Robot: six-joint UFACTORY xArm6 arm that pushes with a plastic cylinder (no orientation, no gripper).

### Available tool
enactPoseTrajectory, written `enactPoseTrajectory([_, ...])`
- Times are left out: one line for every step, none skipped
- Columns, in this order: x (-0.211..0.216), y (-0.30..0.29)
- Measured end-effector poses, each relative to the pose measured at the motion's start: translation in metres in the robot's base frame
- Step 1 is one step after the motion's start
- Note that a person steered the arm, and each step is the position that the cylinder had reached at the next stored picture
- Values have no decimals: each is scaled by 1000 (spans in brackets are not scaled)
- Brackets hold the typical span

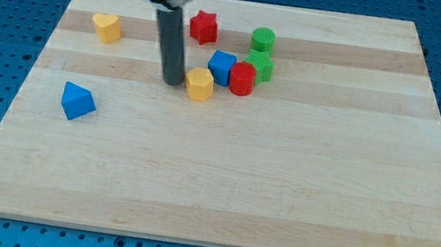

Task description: Push the blue triangle slightly up

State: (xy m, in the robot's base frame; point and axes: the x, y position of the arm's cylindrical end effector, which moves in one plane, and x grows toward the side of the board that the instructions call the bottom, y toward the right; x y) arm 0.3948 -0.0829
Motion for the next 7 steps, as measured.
enactPoseTrajectory([0, 31])
enactPoseTrajectory([8, 30])
enactPoseTrajectory([50, 22])
enactPoseTrajectory([106, 15])
enactPoseTrajectory([142, -49])
enactPoseTrajectory([140, -117])
enactPoseTrajectory([93, -120])
